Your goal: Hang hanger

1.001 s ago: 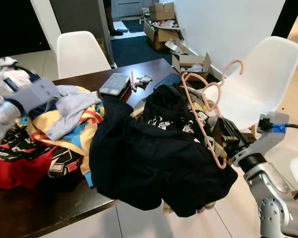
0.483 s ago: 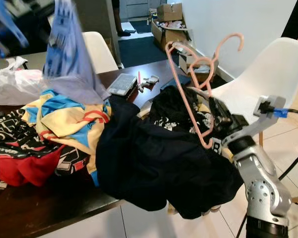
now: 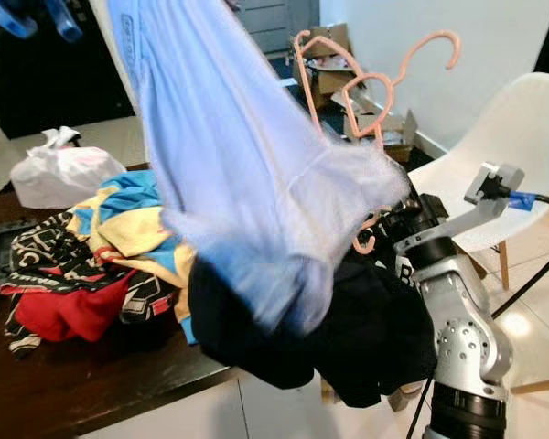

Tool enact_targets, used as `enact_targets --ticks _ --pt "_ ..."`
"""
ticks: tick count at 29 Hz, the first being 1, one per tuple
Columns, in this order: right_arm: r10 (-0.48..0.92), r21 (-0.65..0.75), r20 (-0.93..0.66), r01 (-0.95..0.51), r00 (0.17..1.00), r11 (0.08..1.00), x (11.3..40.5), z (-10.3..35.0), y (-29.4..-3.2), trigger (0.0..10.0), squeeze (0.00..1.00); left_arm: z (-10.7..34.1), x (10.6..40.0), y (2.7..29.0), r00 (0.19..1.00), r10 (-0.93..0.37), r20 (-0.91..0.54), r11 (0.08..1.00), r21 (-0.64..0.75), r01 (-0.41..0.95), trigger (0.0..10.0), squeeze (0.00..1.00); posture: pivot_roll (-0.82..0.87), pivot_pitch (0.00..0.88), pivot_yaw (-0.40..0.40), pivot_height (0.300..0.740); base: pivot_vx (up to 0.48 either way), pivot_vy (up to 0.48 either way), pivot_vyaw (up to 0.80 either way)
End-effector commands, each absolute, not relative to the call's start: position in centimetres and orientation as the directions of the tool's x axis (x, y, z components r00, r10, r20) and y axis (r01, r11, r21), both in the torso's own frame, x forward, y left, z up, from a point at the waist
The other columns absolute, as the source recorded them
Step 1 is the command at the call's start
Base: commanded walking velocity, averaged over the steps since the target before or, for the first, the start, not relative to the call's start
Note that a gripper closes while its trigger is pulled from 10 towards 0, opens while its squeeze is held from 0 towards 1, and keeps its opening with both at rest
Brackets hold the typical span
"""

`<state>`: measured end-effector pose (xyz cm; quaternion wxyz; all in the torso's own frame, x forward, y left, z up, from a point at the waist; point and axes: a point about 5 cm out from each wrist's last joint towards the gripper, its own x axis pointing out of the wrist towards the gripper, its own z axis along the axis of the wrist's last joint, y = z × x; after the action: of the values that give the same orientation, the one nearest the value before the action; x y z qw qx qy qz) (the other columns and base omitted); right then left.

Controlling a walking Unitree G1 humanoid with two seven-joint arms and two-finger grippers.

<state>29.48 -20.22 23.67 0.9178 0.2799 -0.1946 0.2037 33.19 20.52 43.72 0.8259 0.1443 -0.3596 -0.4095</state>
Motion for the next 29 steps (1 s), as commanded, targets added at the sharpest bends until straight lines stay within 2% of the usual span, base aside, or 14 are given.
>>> enact_targets --ticks 1,4,8,9,10,11,12,13,16,18,21,24,26,29 --pt "0.238 0.428 0.453 -0.444 0.859 0.788 29.9 23.5 -20.5 10.0 0.0 40.4 34.8 20.0 0.501 -0.786 0.363 0.615 0.543 0.572 0.0 0.0 -0.11 0.0 0.11 0.71 0.0 0.0 0.0" --pt "0.223 0.425 0.442 -0.422 0.869 0.801 29.9 23.4 -20.7 10.0 0.0 38.8 35.3 19.7 0.535 -0.785 0.313 0.609 0.549 0.572 0.0 0.0 -0.11 0.0 0.112 0.71 0.0 0.0 0.0" --pt "0.208 0.417 0.428 -0.396 0.88 0.818 29.9 23.1 -21.0 10.0 0.0 34.8 36.6 19.4 0.601 -0.766 0.229 0.626 0.482 0.614 0.0 0.0 -0.12 0.0 0.124 0.71 0.0 0.0 0.0" --pt "0.203 0.406 0.414 -0.38 0.887 0.831 29.8 22.9 -21.0 10.0 0.0 31.1 37.4 19.7 0.666 -0.735 0.126 0.64 0.453 0.621 0.0 0.0 -0.12 0.0 0.125 0.71 0.0 0.0 0.0" --pt "0.203 0.406 0.414 -0.38 0.887 0.831 29.8 22.9 -21.0 10.0 0.0 31.1 37.4 19.7 0.666 -0.735 0.126 0.64 0.453 0.621 0.0 0.0 -0.12 0.0 0.125 0.71 0.0 0.0 0.0" --pt "0.204 0.395 0.404 -0.371 0.892 0.84 29.7 22.7 -21.0 10.0 0.0 27.5 37.7 20.1 0.713 -0.7 0.017 0.643 0.449 0.621 0.0 0.0 -0.12 0.0 0.123 0.71 0.0 0.0 0.0" --pt "0.204 0.395 0.404 -0.371 0.892 0.84 29.7 22.7 -21.0 10.0 0.0 27.5 37.7 20.1 0.713 -0.7 0.017 0.643 0.449 0.621 0.0 0.0 -0.12 0.0 0.123 0.71 0.0 0.0 0.0" --pt "0.208 0.383 0.394 -0.366 0.895 0.848 29.7 22.5 -21.0 10.0 0.0 24.9 37.8 20.6 0.744 -0.666 -0.047 0.659 0.431 0.617 0.0 0.0 -0.12 0.0 0.118 0.71 0.0 0.0 0.0" --pt "0.21 0.378 0.39 -0.364 0.897 0.851 29.7 22.5 -21.0 10.0 0.0 23.7 37.7 20.9 0.762 -0.644 -0.072 0.672 0.423 0.608 0.0 0.0 -0.11 0.0 0.114 0.71 0.0 0.0 0.0" --pt "0.214 0.375 0.392 -0.368 0.895 0.851 29.9 22.5 -21.0 10.0 0.0 25.7 37.6 21.2 0.765 -0.643 0.032 0.708 0.405 0.578 0.0 0.0 -0.11 0.0 0.108 0.71 0.0 0.0 0.0" --pt "0.216 0.375 0.394 -0.37 0.893 0.85 30.0 22.6 -21.0 10.0 0.0 26.9 37.6 21.2 0.759 -0.645 0.084 0.719 0.403 0.566 0.0 0.0 -0.11 0.0 0.108 0.71 0.0 0.0 0.0" --pt "0.214 0.378 0.405 -0.376 0.889 0.846 30.2 22.8 -21.0 10.0 0.0 33.7 36.6 22.5 0.72 -0.598 0.351 0.796 0.367 0.482 0.0 0.0 -0.1 0.0 0.105 0.71 0.0 0.0 0.0" --pt "0.211 0.381 0.409 -0.377 0.888 0.844 30.2 22.8 -21.0 10.0 0.0 39.7 34.4 24.3 0.643 -0.506 0.575 0.863 0.331 0.382 0.0 0.0 -0.09 0.0 0.096 0.71 0.0 0.0 0.0" --pt "0.212 0.38 0.408 -0.377 0.888 0.845 30.2 22.8 -21.0 10.0 0.0 42.6 32.8 25.6 0.601 -0.435 0.671 0.9 0.319 0.296 0.0 0.0 -0.09 0.0 0.096 0.71 0.0 0.0 0.0"
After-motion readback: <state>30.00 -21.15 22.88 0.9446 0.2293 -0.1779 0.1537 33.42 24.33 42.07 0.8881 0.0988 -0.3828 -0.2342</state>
